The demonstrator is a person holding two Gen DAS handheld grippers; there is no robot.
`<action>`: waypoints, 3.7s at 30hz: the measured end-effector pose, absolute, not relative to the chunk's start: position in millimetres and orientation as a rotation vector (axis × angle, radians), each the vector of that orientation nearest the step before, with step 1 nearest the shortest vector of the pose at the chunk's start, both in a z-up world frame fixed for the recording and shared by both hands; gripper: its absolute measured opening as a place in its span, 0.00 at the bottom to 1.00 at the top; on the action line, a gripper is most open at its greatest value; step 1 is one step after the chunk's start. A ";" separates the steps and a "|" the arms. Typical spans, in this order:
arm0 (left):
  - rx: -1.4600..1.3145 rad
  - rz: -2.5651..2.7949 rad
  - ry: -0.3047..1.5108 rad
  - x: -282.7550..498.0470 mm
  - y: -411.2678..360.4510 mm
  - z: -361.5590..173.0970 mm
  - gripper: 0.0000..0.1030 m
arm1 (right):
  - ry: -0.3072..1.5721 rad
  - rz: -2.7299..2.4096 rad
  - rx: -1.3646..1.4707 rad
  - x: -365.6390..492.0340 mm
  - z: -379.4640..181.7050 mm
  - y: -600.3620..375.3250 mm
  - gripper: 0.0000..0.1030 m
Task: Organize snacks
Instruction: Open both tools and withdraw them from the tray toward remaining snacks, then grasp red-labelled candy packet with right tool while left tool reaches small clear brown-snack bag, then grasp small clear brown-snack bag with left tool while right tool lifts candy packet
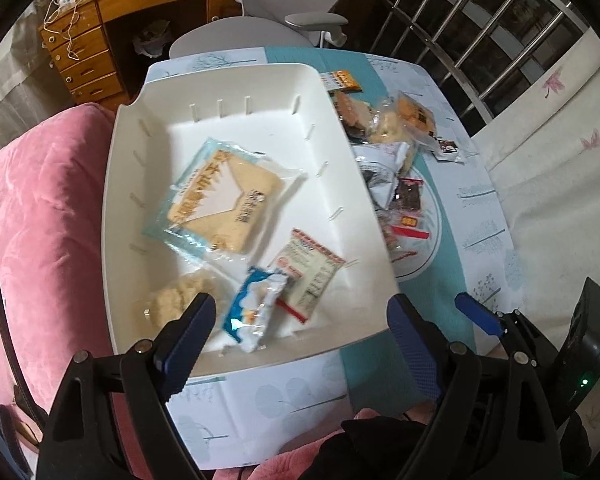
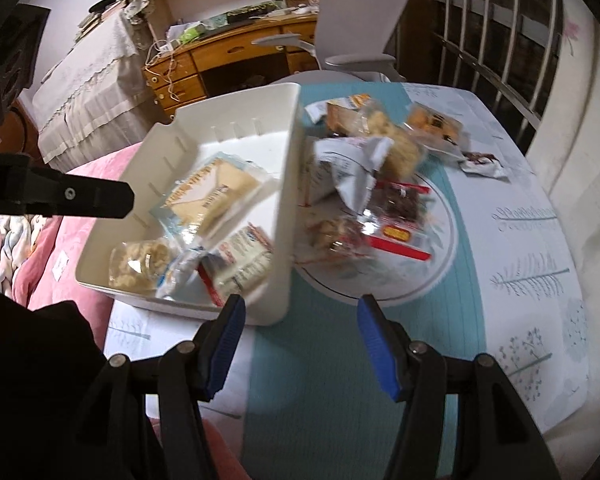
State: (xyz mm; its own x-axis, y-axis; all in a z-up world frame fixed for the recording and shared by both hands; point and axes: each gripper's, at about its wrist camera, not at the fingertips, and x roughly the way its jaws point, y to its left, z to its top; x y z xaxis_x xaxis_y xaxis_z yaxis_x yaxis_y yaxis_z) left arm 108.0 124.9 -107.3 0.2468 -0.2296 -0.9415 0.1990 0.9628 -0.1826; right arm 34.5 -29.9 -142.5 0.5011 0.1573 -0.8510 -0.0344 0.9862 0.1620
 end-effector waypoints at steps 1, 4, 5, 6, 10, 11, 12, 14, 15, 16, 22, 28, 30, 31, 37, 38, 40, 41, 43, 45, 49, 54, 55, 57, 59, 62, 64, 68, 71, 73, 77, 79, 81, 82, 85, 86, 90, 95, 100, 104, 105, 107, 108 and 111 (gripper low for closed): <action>-0.033 -0.286 1.287 107.6 120.6 -106.8 0.84 | 1.050 0.118 0.134 34.4 -143.7 -35.9 0.57; -0.043 -0.269 1.265 106.2 105.0 -102.8 0.84 | 1.072 0.123 0.142 35.1 -144.5 -54.9 0.57; -0.045 -0.266 1.256 105.7 101.2 -101.3 0.84 | 1.072 0.125 0.143 35.8 -143.9 -62.5 0.57; -0.053 -0.259 1.244 105.2 94.0 -99.8 0.84 | 1.071 0.127 0.146 37.1 -143.7 -70.0 0.57; -0.073 -0.237 1.217 105.5 73.5 -96.6 0.84 | 1.088 0.147 0.161 45.0 -144.5 -97.4 0.57; -0.075 -0.235 1.212 106.1 68.9 -95.7 0.84 | 1.092 0.155 0.167 48.1 -144.7 -106.8 0.57; -0.076 -0.236 1.206 106.5 60.7 -95.8 0.84 | 1.094 0.160 0.169 50.6 -144.9 -113.1 0.57; -0.072 -0.241 1.201 107.7 48.4 -97.2 0.84 | 1.097 0.171 0.172 57.4 -145.1 -128.0 0.57; -0.067 -0.240 1.199 108.5 41.3 -98.5 0.84 | 1.098 0.178 0.176 61.3 -145.5 -135.2 0.57; -0.063 -0.241 1.199 109.3 37.2 -99.6 0.84 | 1.099 0.184 0.180 64.0 -146.1 -140.9 0.57; -0.007 -0.223 1.242 119.8 1.2 -118.4 0.84 | 1.126 0.217 0.248 89.9 -154.0 -175.2 0.57; 0.031 -0.195 1.336 135.0 -22.8 -146.5 0.68 | 1.172 0.276 0.385 120.5 -169.5 -198.1 0.57; 0.049 -0.186 1.370 142.4 -30.3 -157.5 0.64 | 1.194 0.284 0.428 130.6 -176.1 -202.5 0.57; 0.061 -0.180 1.385 145.1 -33.2 -162.1 0.63 | 1.206 0.287 0.449 135.4 -179.9 -204.1 0.57; 0.148 -0.135 1.460 159.6 -49.3 -188.3 0.62 | 1.289 0.299 0.541 161.6 -207.2 -203.7 0.57; 0.153 -0.131 1.468 161.0 -50.2 -191.7 0.61 | 1.299 0.308 0.547 165.7 -211.6 -202.2 0.57; 0.163 -0.124 1.487 164.5 -52.3 -199.9 0.59 | 1.311 0.329 0.556 172.4 -219.0 -199.2 0.57; 0.169 -0.119 1.499 166.5 -53.4 -204.6 0.59 | 1.311 0.341 0.561 175.1 -221.6 -198.3 0.57; 0.181 -0.116 1.508 169.5 -55.7 -211.2 0.56 | 1.309 0.373 0.574 182.3 -228.3 -195.7 0.57; 0.200 -0.113 1.511 172.7 -58.3 -217.6 0.50 | 1.314 0.401 0.578 189.4 -234.6 -193.0 0.57; 0.231 -0.097 1.513 177.3 -61.3 -228.1 0.49 | 1.324 0.456 0.566 200.9 -243.4 -184.4 0.57; 0.270 -0.104 1.499 182.1 -71.4 -234.1 0.49 | 1.331 0.483 0.559 210.0 -252.6 -176.2 0.57; 0.279 -0.099 1.496 185.8 -75.0 -236.7 0.49 | 1.330 0.488 0.558 211.0 -253.8 -175.0 0.56; 0.295 -0.094 1.486 192.0 -80.9 -238.8 0.49 | 1.319 0.499 0.552 213.8 -254.5 -172.6 0.56; 0.306 -0.095 1.476 195.8 -84.8 -239.8 0.49 | 1.308 0.512 0.536 217.0 -254.1 -169.7 0.54; 0.300 -0.087 1.472 202.1 -87.1 -241.2 0.49 | 1.289 0.529 0.522 221.3 -254.1 -165.2 0.52; 0.282 -0.080 1.472 204.2 -86.7 -240.6 0.49 | 1.282 0.539 0.508 224.9 -255.6 -165.0 0.48; 0.242 -0.069 1.473 206.7 -83.0 -238.5 0.49 | 1.274 0.542 0.490 228.5 -258.3 -165.9 0.40; 0.193 -0.050 1.463 205.2 -72.6 -235.3 0.49 | 1.276 0.521 0.475 229.2 -259.2 -166.5 0.28; 0.159 -0.044 1.458 202.2 -65.2 -233.2 0.49 | 1.279 0.520 0.485 231.0 -260.4 -167.8 0.26; 0.127 -0.039 1.453 201.6 -58.3 -231.6 0.49 | 1.274 0.518 0.503 231.1 -261.5 -169.6 0.23; 0.124 -0.036 1.456 200.7 -56.8 -231.7 0.49 | 1.267 0.516 0.489 229.3 -260.2 -169.4 0.19; 0.116 -0.038 1.463 196.1 -52.7 -228.8 0.49 | 1.263 0.515 0.459 227.4 -257.6 -168.4 0.15; 0.111 -0.040 1.467 194.3 -51.6 -228.8 0.49 | 1.261 0.517 0.459 226.5 -256.5 -169.1 0.10; 0.123 -0.041 1.481 188.7 -54.5 -230.9 0.49 | 1.263 0.522 0.478 226.1 -257.3 -172.3 0.02; 0.142 -0.036 1.489 188.2 -58.0 -232.9 0.49 | 1.263 0.524 0.485 226.0 -257.6 -173.5 0.02; 0.186 -0.018 1.511 186.9 -70.6 -236.7 0.49 | 1.255 0.515 0.463 223.7 -254.3 -175.4 0.00; 0.109 -0.019 1.495 185.9 -72.9 -233.2 0.49 | 1.258 0.484 0.446 220.7 -252.9 -187.5 0.00; -0.001 -0.019 1.478 179.8 -58.2 -223.0 0.49 | 1.256 0.455 0.444 218.9 -250.4 -202.1 0.00; -0.129 -0.015 1.467 169.7 -42.7 -216.8 0.49 | 1.250 0.450 0.454 215.8 -245.5 -212.1 0.00; -0.164 -0.008 1.465 167.0 -38.0 -215.6 0.49 | 1.247 0.455 0.457 214.1 -243.4 -215.1 0.00; -0.196 0.004 1.473 162.3 -30.6 -214.8 0.51 | 1.243 0.459 0.452 211.3 -240.3 -216.7 0.00; -0.210 0.009 1.479 160.5 -27.7 -214.7 0.52 | 1.243 0.460 0.441 210.0 -238.4 -218.3 0.00; -0.234 0.024 1.475 157.3 -23.0 -214.8 0.54 | 1.245 0.456 0.420 207.7 -235.3 -221.5 0.00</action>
